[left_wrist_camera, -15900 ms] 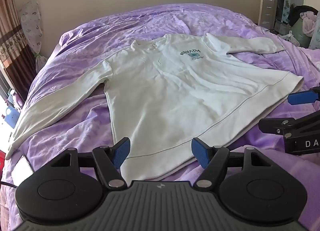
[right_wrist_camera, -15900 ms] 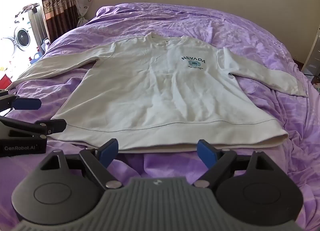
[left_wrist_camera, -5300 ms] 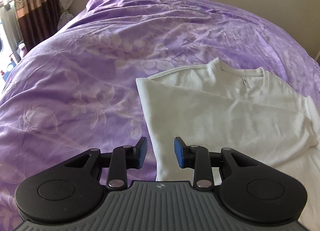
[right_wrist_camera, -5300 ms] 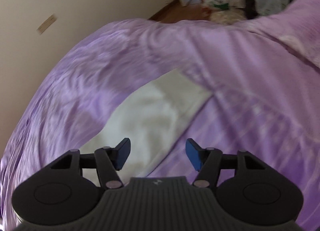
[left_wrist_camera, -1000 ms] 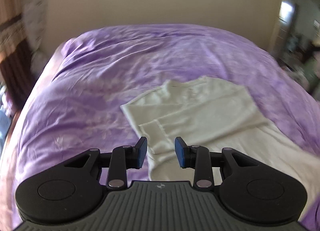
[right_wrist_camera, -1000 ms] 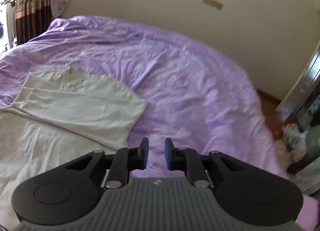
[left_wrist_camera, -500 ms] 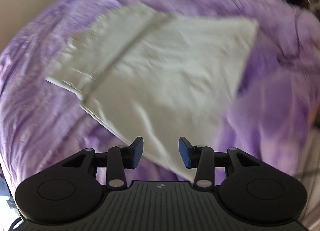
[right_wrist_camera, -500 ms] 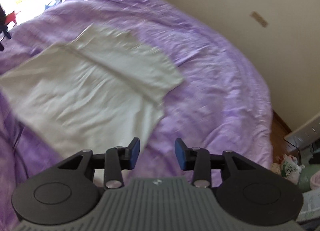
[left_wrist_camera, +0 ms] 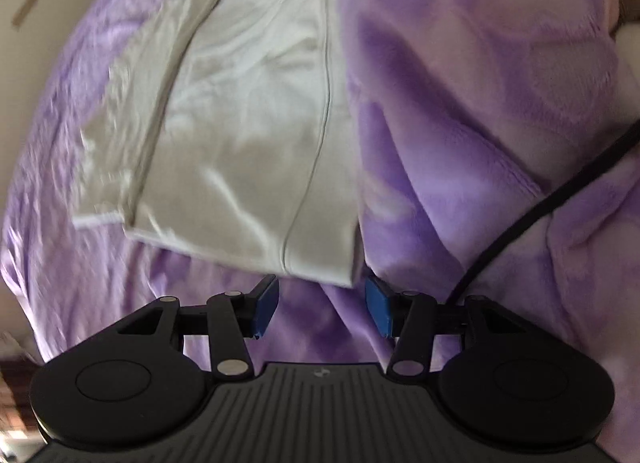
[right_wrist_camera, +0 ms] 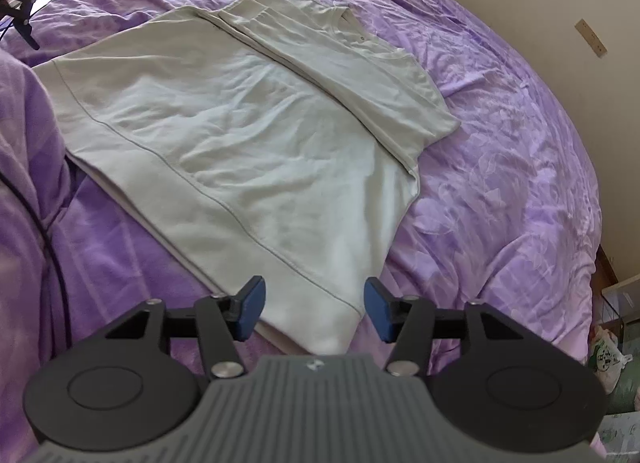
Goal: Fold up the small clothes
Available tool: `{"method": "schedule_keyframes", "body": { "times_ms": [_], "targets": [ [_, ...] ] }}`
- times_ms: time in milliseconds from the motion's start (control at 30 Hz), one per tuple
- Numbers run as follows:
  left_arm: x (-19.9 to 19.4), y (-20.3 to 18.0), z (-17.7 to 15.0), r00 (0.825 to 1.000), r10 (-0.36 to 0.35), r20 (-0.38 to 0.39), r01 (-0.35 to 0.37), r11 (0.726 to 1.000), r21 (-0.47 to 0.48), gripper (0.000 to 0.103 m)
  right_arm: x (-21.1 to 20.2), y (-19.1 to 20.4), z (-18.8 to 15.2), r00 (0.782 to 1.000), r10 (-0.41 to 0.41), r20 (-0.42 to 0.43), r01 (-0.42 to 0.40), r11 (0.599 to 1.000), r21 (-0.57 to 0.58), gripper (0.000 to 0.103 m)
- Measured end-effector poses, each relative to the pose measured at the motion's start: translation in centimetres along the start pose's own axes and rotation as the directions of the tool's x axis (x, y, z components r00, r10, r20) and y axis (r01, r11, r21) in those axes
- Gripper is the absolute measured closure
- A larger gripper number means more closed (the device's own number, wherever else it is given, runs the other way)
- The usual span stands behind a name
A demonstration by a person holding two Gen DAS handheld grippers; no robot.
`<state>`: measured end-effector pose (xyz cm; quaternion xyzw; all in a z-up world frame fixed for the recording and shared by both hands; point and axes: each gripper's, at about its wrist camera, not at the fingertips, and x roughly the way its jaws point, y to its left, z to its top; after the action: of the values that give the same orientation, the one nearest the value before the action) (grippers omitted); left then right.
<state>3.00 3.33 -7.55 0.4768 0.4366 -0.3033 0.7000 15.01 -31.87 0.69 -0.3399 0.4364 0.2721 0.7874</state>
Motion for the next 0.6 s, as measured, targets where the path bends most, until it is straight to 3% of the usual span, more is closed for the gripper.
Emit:
{"method": "schedule_keyframes", "body": {
  "times_ms": [267,300,333,400,500,600],
  "targets": [
    [1.6,-1.4,1.1,0.998,0.051,0.047,-0.057,0.989,0.139,0.045,0.9,-0.1,-0.6,0.999,0.013,-0.031,-0.013,1.0,-0.02,0.051],
    [1.7,-1.4,1.2,0.998,0.044,0.041,-0.049,0.99,0.134,0.052,0.8,0.0,-0.8,0.999,0.015,-0.032,-0.016,0.999,-0.039,0.051],
    [1.7,-1.3,1.2,0.999,0.024,0.04,-0.029,0.992,0.125,0.07,0.8,0.3,-0.9,0.999,0.015,-0.033,-0.017,0.998,-0.06,0.051],
    [1.4,-1.1,1.0,0.999,-0.001,0.052,-0.004,0.995,0.098,0.083,0.6,0.9,-1.1,0.999,0.015,-0.039,-0.02,0.993,-0.118,0.051],
    [0.7,-0.3,0.8,0.997,-0.005,0.073,0.003,1.0,0.028,0.094,0.3,2.2,-1.5,0.999,0.017,-0.043,-0.026,0.973,-0.227,0.048],
    [-0.4,1.5,0.9,0.994,-0.003,0.113,0.012,0.997,-0.08,0.096,0.5,3.6,-1.8,0.999,0.0,-0.053,-0.017,0.946,-0.323,0.048]
  ]
}}
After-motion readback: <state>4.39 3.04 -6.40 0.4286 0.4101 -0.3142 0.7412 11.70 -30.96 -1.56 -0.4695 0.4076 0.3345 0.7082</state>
